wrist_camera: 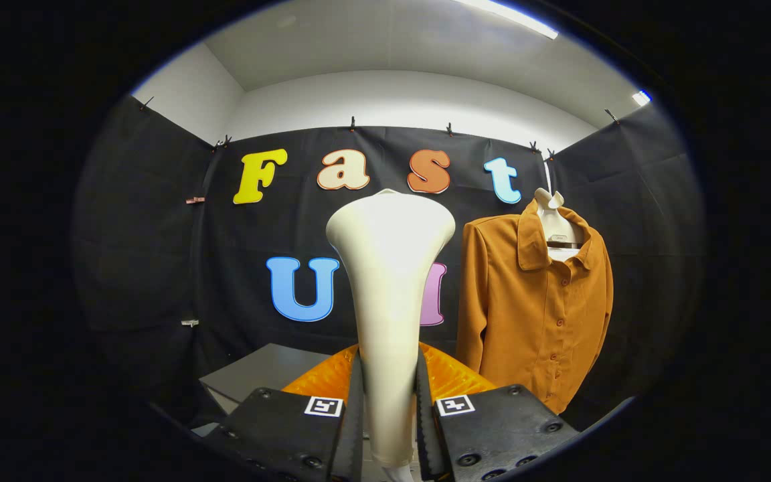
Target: Iron the clothes twice with a garment steamer, once on the left side and once on the right side.
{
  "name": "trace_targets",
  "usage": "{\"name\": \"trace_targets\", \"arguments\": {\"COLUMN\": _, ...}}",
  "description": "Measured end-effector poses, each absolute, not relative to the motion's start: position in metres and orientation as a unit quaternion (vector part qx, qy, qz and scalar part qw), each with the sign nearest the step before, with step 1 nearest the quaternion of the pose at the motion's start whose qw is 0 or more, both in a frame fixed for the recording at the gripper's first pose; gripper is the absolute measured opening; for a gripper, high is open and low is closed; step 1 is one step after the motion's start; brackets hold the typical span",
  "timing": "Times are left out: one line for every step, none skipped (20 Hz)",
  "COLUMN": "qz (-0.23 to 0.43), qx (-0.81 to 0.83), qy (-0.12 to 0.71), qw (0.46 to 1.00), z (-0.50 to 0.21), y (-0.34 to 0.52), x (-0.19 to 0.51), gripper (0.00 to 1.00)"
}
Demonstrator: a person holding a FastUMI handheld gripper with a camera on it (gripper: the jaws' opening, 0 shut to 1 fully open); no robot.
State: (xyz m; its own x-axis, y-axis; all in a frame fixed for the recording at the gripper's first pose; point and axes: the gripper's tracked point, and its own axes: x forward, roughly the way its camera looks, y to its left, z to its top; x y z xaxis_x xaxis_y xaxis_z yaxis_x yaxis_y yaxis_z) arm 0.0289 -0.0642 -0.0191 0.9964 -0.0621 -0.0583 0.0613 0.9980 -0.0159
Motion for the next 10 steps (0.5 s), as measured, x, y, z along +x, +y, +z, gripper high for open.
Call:
{"name": "trace_targets", "arguments": {"qz": -0.033, "qx": -0.006, "qy": 0.030, "qw": 0.999, "z": -0.0189, "y": -0.0650, "x": 0.0283, "gripper": 0.36}}
{"name": "trace_targets", "arguments": {"qz": -0.035, "qx": -0.005, "qy": 0.031, "qw": 0.999, "z": -0.0193, "y": -0.0671, "x": 0.0285, "gripper": 0.36}}
{"name": "trace_targets", "arguments": {"qz": -0.037, "qx": -0.005, "qy": 0.032, "qw": 0.999, "z": -0.0195, "y": -0.0681, "x": 0.0279, "gripper": 0.36}}
{"name": "trace_targets", "arguments": {"qz": -0.037, "qx": -0.007, "qy": 0.033, "qw": 0.999, "z": -0.0203, "y": -0.0676, "x": 0.0279, "gripper": 0.36}}
{"name": "trace_targets", "arguments": {"qz": -0.035, "qx": -0.010, "qy": 0.033, "qw": 0.999, "z": -0.0195, "y": -0.0661, "x": 0.0267, "gripper": 0.36}}
{"name": "trace_targets", "arguments": {"qz": -0.035, "qx": -0.012, "qy": 0.031, "qw": 0.999, "z": -0.0188, "y": -0.0658, "x": 0.0261, "gripper": 0.36}}
{"name": "trace_targets", "arguments": {"qz": -0.036, "qx": -0.011, "qy": 0.030, "qw": 0.999, "z": -0.0185, "y": -0.0668, "x": 0.0256, "gripper": 0.36}}
{"name": "trace_targets", "arguments": {"qz": -0.037, "qx": -0.009, "qy": 0.030, "qw": 0.999, "z": -0.0181, "y": -0.0676, "x": 0.0257, "gripper": 0.36}}
{"name": "trace_targets", "arguments": {"qz": -0.037, "qx": -0.008, "qy": 0.031, "qw": 0.999, "z": -0.0187, "y": -0.0675, "x": 0.0253, "gripper": 0.36}}
{"name": "trace_targets", "arguments": {"qz": -0.037, "qx": -0.009, "qy": 0.031, "qw": 0.999, "z": -0.0191, "y": -0.0670, "x": 0.0251, "gripper": 0.36}}
